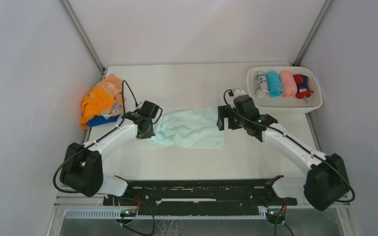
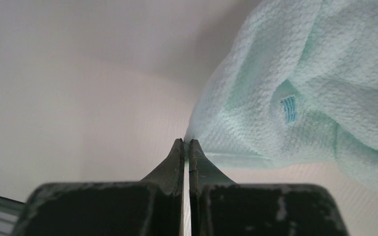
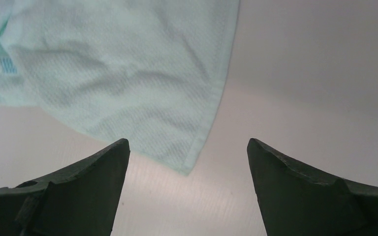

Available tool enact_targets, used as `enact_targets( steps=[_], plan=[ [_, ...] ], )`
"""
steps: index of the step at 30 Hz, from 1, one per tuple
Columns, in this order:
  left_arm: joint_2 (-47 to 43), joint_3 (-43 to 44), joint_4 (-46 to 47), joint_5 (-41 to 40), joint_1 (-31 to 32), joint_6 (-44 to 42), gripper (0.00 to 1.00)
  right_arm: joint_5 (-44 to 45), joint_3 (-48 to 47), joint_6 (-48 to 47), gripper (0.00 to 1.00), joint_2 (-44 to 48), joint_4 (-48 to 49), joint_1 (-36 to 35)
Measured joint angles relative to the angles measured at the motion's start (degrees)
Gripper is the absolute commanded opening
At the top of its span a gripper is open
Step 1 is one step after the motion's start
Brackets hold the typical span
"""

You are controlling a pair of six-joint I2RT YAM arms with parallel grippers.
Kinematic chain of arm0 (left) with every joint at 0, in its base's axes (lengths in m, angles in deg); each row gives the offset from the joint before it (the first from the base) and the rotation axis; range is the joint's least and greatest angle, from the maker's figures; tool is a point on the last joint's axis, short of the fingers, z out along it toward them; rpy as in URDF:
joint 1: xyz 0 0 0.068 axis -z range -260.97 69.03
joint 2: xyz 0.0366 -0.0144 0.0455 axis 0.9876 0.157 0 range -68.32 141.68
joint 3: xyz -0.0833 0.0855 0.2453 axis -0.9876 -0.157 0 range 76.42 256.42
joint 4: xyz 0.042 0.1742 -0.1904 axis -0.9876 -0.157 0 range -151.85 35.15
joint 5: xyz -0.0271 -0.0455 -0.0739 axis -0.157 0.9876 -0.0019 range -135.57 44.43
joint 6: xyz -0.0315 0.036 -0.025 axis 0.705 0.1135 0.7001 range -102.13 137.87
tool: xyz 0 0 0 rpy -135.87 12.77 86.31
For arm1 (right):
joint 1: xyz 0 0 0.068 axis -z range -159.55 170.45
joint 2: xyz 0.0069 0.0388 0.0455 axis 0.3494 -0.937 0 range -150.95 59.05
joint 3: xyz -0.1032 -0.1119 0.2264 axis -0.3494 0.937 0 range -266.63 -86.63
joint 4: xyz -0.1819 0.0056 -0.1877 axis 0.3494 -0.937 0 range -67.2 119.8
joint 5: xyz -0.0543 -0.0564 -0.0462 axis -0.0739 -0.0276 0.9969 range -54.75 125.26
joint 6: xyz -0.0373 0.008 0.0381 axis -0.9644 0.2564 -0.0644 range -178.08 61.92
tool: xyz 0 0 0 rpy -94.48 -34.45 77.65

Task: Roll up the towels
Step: Flatten out the towel at the center of the board.

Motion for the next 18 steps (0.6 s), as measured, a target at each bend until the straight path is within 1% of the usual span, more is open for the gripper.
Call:
enact_targets(
  steps=[6,10,18],
  plan=[
    [-0.46,-1.25,-1.55,-0.9,0.0,0.02,0.0,2.54,-10.47,-2.45,0.79,-14.4,1.31,0.61],
    [-0.52,-1.25,-1.55,-0.92,0.0,0.02,0.0,1.75,-17.33,-5.03,0.73,-24.22,1.38,2.69],
    [-0.72,-1.29,-1.55,-0.94,0.0,0.02,0.0,-1.99,-26.6,-9.86,0.49,-35.87,0.7,7.43]
  ],
)
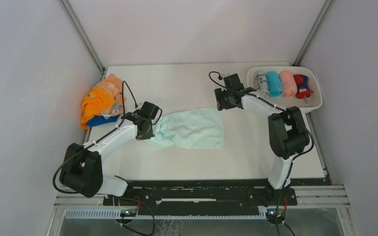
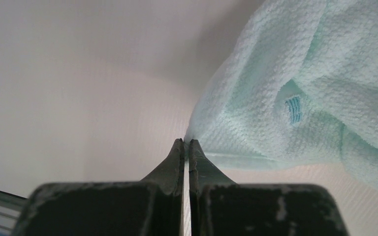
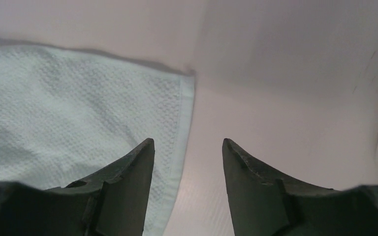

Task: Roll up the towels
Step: Flatten out the towel at the center of the board.

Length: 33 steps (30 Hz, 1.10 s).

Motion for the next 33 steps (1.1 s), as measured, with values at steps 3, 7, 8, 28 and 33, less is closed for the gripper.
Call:
enact_targets(
  steps=[3,7,8,28,33],
  plan=[
    [-0.15,0.0,0.0,-0.02,0.0,-0.02,0.0,-1.57,-2.54,-1.42,0.42,-3.32,-0.39,0.98],
    [-0.2,0.0,-0.02,-0.04,0.0,-0.02,0.0,-2.4,-6.49,-2.64,0.41,-7.58,-1.92,1.4],
    [-0.2,0.0,-0.02,-0.09,0.0,-0.02,0.0,-2.62,-7.63,-2.86,0.41,-8.63,-2.23,1.4],
    [-0.61,0.0,-0.85,-0.42,0.0,-0.02,0.0,-2.75,-23.8,-4.33,0.36,-22.64,-12.66,-0.28],
    [-0.63,0.0,-0.87,-0.42,0.0,-0.02,0.0,-0.87,-28.57,-4.33,0.33,-25.38,-16.68,-0.85]
  ],
)
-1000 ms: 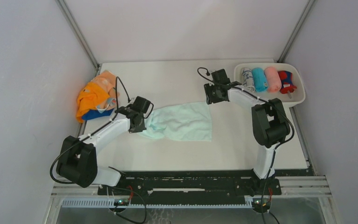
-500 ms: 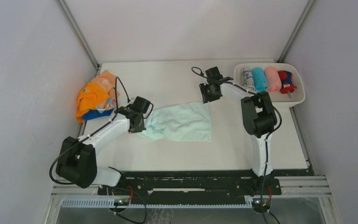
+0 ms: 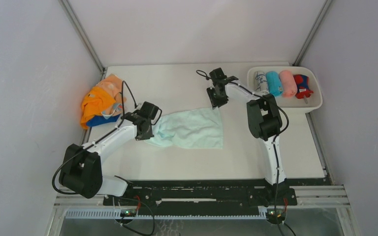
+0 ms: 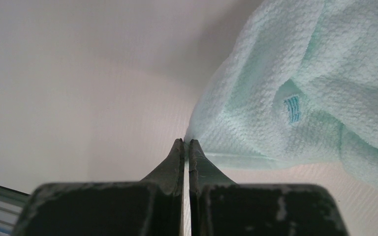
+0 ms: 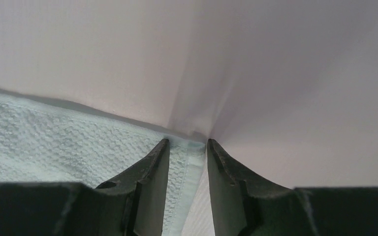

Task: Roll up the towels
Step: Flatten out the towel at the center of the board.

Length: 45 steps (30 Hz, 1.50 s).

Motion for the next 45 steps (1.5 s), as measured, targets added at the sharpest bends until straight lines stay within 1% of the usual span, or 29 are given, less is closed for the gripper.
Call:
enact_targets(
  steps=[3,12,15,17,19,23,29,32,36,42,45],
  plan=[
    [-0.04,0.0,-0.04,-0.02,0.0,0.0,0.0,1.38,-1.62,0.13,0.33,-0.87,-1.73,-0.44],
    [-0.11,0.0,-0.17,-0.02,0.0,0.0,0.0,4.28,-1.7,0.22,0.34,-0.85,-2.51,-0.9],
    [-0.11,0.0,-0.17,-0.02,0.0,0.0,0.0,4.85,-1.51,0.22,0.32,-0.7,-2.58,-0.87],
    [-0.11,0.0,-0.17,-0.02,0.0,0.0,0.0,5.27,-1.44,0.24,0.28,-0.66,-2.71,-0.87],
    [-0.11,0.0,-0.2,-0.04,0.0,0.0,0.0,5.49,-1.44,0.26,0.22,-0.63,-2.89,-0.9],
    [-0.11,0.0,-0.22,-0.07,0.0,-0.04,0.0,5.84,-1.42,0.28,0.0,-0.59,-3.37,-0.85],
    [-0.17,1.57,-2.19,-1.49,-1.36,-1.14,0.0,6.58,-0.24,0.09,0.0,0.46,-4.02,0.44],
    [-0.22,6.29,-4.13,-2.67,-3.23,-2.93,0.0,7.48,1.64,-0.68,0.0,2.23,-5.11,2.23],
    [-0.28,16.37,-4.7,-4.02,-4.76,-6.54,0.0,8.04,3.45,-1.09,0.0,7.48,-5.55,4.28],
    [-0.92,31.21,-4.46,-7.69,-4.79,-14.12,0.0,10.23,4.66,-2.32,0.0,23.87,-2.16,5.14],
    [-2.78,35.12,-3.96,-8.76,-4.79,-17.25,0.0,10.78,6.84,-2.64,0.0,33.38,1.64,5.07]
  ],
)
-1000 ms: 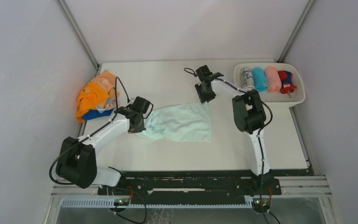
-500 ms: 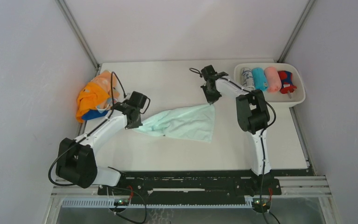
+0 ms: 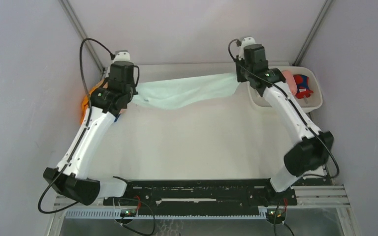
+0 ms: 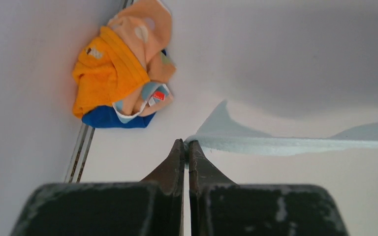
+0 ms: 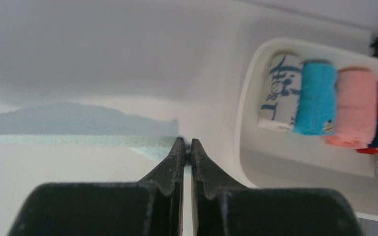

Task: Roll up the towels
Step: Flatten out the towel at the center of the board.

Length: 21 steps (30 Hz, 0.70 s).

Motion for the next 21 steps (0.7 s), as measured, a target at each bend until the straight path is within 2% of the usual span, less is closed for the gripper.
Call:
enact_targets(
  steps=[6,15,18,21],
  plan=[
    [-9.03,0.09,0.83,1.16,0.13,-2.75,0.0,-0.79,9.81,0.04,0.0,16.26,5.75,-1.33],
    [-29.73,-10.03,-2.38,9.4,0.35,-0.87,0.0,-4.68,25.49,2.91,0.0,36.09,5.27,-3.96],
    [-32.89,-11.8,-4.11,12.55,0.33,0.17,0.0,-5.27,27.34,4.07,0.0,40.94,4.68,-4.02],
    [-32.11,-13.11,-4.74,13.55,0.33,0.92,0.0,-5.09,28.37,4.87,0.0,41.62,4.26,-3.93]
  ],
)
